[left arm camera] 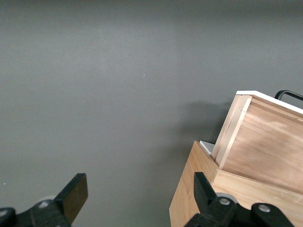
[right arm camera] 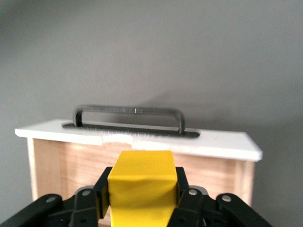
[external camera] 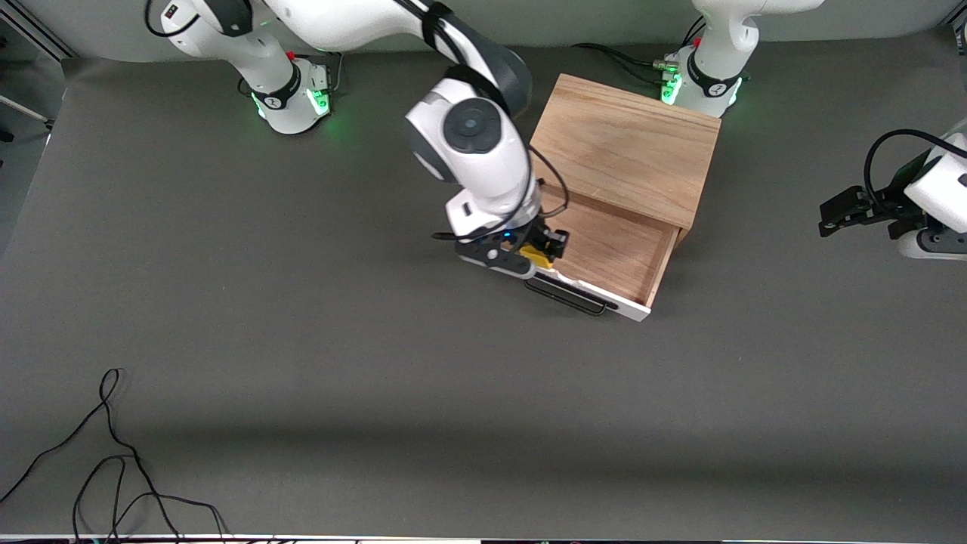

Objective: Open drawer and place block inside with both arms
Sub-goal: 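Carry the yellow cube with the right gripper over the open drawer, then open the right gripper to drop the cube into the drawer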

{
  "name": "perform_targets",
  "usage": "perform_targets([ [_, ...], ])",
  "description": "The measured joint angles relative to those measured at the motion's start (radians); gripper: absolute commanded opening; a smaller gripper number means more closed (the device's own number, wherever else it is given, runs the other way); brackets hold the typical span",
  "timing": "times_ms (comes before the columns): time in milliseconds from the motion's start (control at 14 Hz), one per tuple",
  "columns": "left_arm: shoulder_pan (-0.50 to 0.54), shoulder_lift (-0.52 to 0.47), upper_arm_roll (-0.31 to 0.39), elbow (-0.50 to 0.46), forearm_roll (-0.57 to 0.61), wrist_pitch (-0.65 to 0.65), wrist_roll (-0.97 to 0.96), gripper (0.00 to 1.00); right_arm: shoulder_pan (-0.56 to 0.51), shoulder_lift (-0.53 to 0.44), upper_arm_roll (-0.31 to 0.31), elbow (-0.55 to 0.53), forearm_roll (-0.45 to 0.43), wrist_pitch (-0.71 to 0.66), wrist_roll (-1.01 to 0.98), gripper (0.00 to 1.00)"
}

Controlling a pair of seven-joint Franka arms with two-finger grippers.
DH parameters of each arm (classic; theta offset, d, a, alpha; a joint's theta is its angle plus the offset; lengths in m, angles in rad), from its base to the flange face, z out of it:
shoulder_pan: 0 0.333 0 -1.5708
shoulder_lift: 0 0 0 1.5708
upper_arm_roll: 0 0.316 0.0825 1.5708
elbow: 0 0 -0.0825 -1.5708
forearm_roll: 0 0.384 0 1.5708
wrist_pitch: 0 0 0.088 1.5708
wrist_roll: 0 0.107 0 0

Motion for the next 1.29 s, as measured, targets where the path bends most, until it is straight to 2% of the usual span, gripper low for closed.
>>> perform_targets([
  [286,0.000,0.000,0.000,0.000,0.002,0.000,0.001,1.00,0.074,0.077,0.001,0.009,0.000,0.059,0.068,0.46],
  [357,0.000,0.000,0.000,0.000,0.003,0.000,0.001,1.00,0.084,0.088,0.001,0.010,0.000,0.063,0.073,0.80],
  [429,0.000,0.000,0.000,0.000,0.003,0.000,0.001,1.00,0.090,0.094,0.001,0.010,0.000,0.063,0.076,1.00],
  [1000,0.000,0.000,-0.001,0.000,0.003,-0.001,0.002,1.00,0.091,0.089,-0.013,0.041,-0.009,0.063,0.079,1.00],
  [1143,0.000,0.000,-0.001,0.000,0.003,-0.001,0.002,1.00,0.089,0.063,-0.020,0.055,-0.049,0.054,0.086,1.00],
  [1286,0.000,0.000,-0.002,0.000,0.003,-0.003,0.002,1.00,0.078,0.009,-0.036,0.064,-0.086,-0.013,0.089,1.00],
])
